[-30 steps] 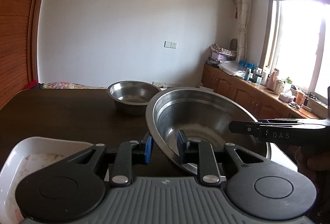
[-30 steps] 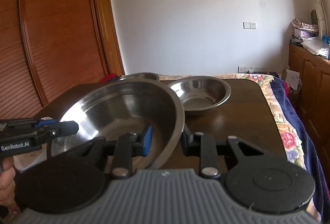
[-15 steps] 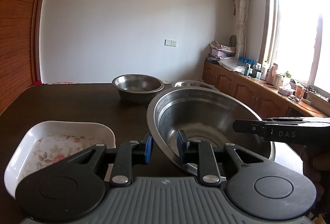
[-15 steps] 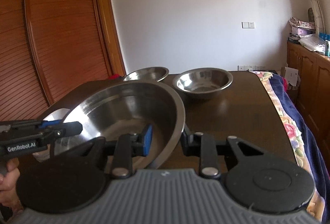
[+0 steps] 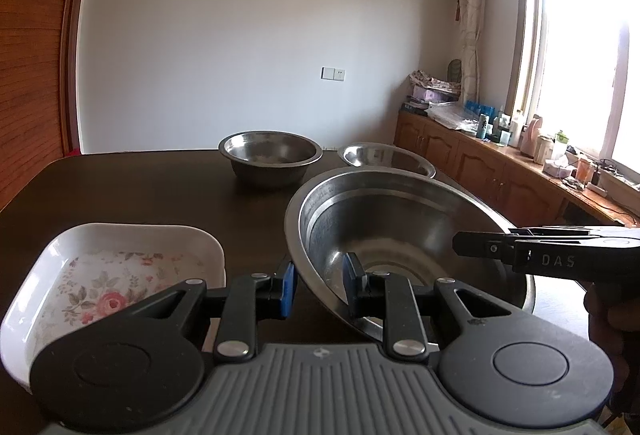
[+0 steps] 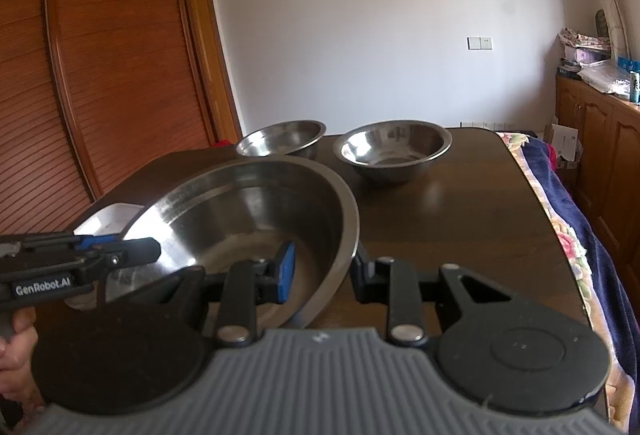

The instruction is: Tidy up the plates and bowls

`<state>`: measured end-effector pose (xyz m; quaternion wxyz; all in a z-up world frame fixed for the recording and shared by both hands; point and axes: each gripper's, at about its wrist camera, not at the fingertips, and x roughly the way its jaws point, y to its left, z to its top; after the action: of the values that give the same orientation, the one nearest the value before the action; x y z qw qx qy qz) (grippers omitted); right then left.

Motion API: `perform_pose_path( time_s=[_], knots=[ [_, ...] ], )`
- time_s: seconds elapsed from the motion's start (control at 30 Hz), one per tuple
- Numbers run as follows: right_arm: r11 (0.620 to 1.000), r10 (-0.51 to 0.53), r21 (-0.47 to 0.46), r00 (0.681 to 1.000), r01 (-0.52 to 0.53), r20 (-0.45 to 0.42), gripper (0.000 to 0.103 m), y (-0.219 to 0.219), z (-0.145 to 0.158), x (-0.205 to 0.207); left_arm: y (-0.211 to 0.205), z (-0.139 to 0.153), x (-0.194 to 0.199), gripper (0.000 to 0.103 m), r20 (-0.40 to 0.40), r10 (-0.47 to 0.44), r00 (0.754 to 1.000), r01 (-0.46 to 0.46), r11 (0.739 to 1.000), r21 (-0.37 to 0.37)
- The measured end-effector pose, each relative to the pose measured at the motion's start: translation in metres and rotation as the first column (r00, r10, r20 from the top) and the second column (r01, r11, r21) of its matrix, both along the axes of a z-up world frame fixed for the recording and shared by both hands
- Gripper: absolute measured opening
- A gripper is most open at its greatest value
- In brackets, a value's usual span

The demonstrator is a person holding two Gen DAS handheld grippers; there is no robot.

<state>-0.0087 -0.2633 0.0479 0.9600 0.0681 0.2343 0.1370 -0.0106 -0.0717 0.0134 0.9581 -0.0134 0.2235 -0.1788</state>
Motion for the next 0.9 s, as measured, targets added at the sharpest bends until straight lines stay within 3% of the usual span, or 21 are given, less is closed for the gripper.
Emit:
perform_pose_path(
  time_s=[0.37, 0.77, 0.83, 0.9],
  knots=[
    [0.999, 0.0, -0.046, 1.0, 0.001, 0.013, 0.031, 0.007, -0.007, -0.002, -0.001, -0.006, 0.008, 0.048, -0.01, 0.006, 1.0, -0.006, 1.0, -0.003],
    [0.999, -0.017, -0.03, 0.999, 0.018, 0.038, 0.032, 0.005, -0.006, -0.003, 0.004, -0.007, 0.012, 0.049, -0.002, 0.001, 1.0, -0.001, 1.0, -0.004],
    [0.999, -0.031, -0.038, 0.998, 0.034, 0.057, 0.033, 0.003, -0.002, -0.005, 0.006, -0.006, 0.012, 0.051, 0.002, 0.005, 1.0, -0.005, 1.0, -0.008],
    [0.998, -0.043, -0.041, 0.996, 0.046, 0.074, 0.038, 0.0, 0.001, -0.008, 0.008, -0.004, 0.011, 0.059, 0.013, 0.009, 1.0, -0.009, 1.0, -0.01]
  ],
)
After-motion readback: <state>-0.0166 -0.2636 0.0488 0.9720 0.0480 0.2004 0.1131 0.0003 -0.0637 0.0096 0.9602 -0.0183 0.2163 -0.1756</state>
